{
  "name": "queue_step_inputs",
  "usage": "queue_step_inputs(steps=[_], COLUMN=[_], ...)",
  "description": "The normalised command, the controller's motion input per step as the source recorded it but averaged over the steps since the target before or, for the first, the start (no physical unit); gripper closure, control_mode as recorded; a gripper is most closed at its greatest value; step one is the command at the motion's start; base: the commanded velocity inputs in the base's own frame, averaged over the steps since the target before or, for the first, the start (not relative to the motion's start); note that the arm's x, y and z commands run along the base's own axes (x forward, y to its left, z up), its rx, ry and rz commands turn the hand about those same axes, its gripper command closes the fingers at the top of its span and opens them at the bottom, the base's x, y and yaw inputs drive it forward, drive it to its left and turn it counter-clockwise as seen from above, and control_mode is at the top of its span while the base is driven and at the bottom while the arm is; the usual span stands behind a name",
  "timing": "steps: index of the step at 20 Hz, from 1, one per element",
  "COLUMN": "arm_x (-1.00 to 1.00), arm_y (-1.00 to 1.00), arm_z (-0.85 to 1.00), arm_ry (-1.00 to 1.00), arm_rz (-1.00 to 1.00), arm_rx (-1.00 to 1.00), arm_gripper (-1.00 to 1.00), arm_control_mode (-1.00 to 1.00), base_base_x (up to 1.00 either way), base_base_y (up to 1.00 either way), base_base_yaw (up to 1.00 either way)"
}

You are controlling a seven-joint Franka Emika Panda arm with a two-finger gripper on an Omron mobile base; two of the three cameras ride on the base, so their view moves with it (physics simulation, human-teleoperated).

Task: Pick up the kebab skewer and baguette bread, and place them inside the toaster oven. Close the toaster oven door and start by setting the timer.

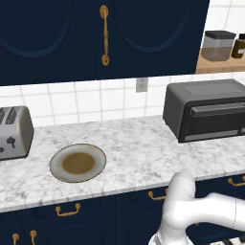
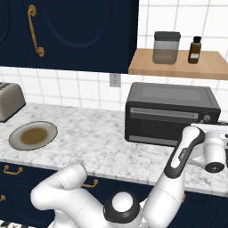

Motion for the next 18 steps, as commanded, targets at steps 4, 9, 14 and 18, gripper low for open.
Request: queue_step_inputs(steps=[4,9,14,18], arm_x=[0.28,0.2,0.11,0.05], arm_y=[0.0,0.0,-0.01,-0.02], arm_z=[0.0,0.0,0.0,0.0], arm_ry=[0.0,0.0,0.0,0.0], arm_rz=[0.0,0.0,0.0,0.0], arm_rx=[-0.07,-0.04,-0.02,-0.01], arm_gripper=[-1.0,-1.0,-1.0,-1.0], arm_control_mode=[-1.0,-1.0,-1.0,-1.0], base_base_x=[0.0,0.0,0.0,0.0], base_base_y=[0.0,0.0,0.0,0.0], base_base_yaw=[0.0,0.0,0.0,0.0])
